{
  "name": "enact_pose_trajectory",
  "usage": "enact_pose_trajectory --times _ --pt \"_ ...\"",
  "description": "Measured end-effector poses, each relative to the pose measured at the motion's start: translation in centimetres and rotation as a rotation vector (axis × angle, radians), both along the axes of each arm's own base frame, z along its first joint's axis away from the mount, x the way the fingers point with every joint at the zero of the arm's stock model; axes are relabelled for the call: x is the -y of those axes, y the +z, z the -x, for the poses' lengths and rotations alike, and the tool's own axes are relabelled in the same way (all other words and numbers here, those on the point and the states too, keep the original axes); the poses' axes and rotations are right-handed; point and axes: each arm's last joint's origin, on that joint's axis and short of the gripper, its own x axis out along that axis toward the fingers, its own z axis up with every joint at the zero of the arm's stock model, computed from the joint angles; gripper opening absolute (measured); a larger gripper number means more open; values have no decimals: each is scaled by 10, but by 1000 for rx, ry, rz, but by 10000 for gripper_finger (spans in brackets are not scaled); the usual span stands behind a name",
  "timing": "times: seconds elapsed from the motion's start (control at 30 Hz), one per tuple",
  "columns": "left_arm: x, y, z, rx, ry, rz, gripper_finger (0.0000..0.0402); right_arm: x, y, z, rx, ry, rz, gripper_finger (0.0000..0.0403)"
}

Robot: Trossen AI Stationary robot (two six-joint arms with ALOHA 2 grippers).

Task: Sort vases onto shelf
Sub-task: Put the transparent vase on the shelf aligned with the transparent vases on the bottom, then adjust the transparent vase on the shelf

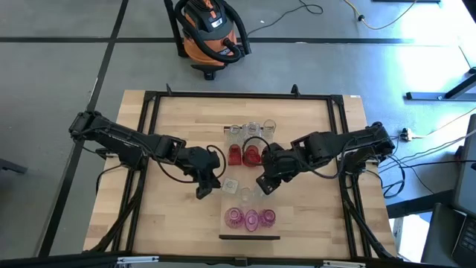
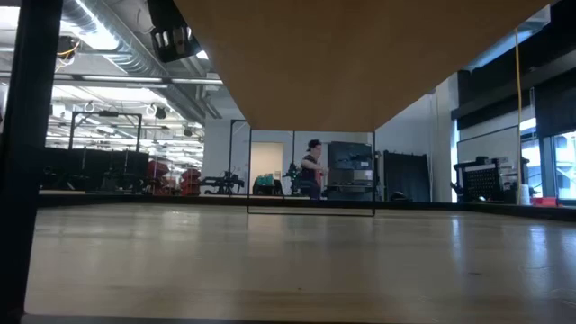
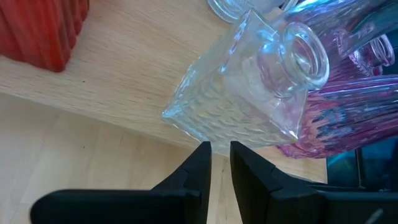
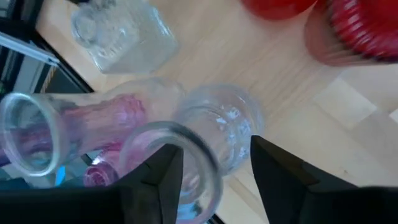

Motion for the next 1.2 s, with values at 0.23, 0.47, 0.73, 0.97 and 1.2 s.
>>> enact_pose_trajectory --times 0.23,0.47,0.73,0.97,1.2 --pt "-3 1 0 9 -1 -10 54 5 23 10 30 -39 62 170" --pt "-6 1 0 12 -22 -10 54 4 44 9 153 -35 5 170" --pt "-6 1 -1 23 -51 -33 54 -11 64 6 324 66 -42 170" --pt "-8 1 -1 25 -57 -32 53 -19 48 -23 351 206 -82 170" --pt "-8 1 0 22 -105 -17 53 -28 40 -39 377 277 -144 109"
